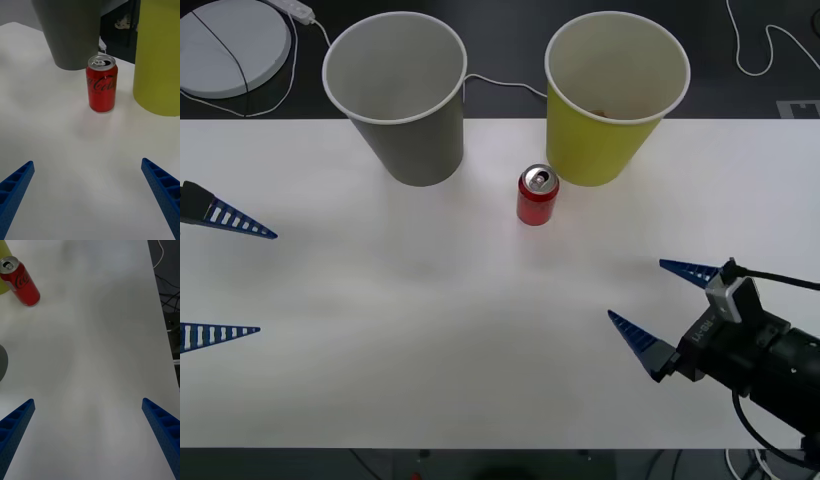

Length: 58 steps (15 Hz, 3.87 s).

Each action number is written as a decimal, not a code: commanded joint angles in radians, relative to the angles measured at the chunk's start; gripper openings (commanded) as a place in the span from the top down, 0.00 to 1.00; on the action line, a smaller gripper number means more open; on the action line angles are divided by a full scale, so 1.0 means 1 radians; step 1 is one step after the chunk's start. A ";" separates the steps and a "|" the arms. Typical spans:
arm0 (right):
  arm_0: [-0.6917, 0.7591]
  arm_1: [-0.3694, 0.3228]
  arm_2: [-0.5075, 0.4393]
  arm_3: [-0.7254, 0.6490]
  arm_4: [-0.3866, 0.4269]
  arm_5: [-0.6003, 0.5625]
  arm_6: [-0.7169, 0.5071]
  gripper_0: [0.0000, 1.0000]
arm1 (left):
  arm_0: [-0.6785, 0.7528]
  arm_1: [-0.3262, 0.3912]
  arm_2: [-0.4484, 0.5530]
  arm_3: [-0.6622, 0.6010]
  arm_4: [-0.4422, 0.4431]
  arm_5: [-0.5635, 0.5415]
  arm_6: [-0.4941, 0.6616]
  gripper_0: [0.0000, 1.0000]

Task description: Put the can into the green bin and the plastic bottle into the gray bin

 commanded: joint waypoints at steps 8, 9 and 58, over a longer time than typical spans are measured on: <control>-0.276 0.023 0.436 0.015 0.239 0.486 -0.335 0.00 | 0.000 0.000 0.000 0.000 0.000 0.000 0.000 0.00; -0.322 0.030 0.500 0.044 0.311 0.538 -0.412 0.00 | 0.000 0.000 0.000 0.000 0.000 0.000 0.000 0.00; -0.962 0.665 0.743 1.012 0.562 0.675 -0.803 0.00 | 0.000 0.000 0.000 0.000 0.000 0.000 0.000 0.00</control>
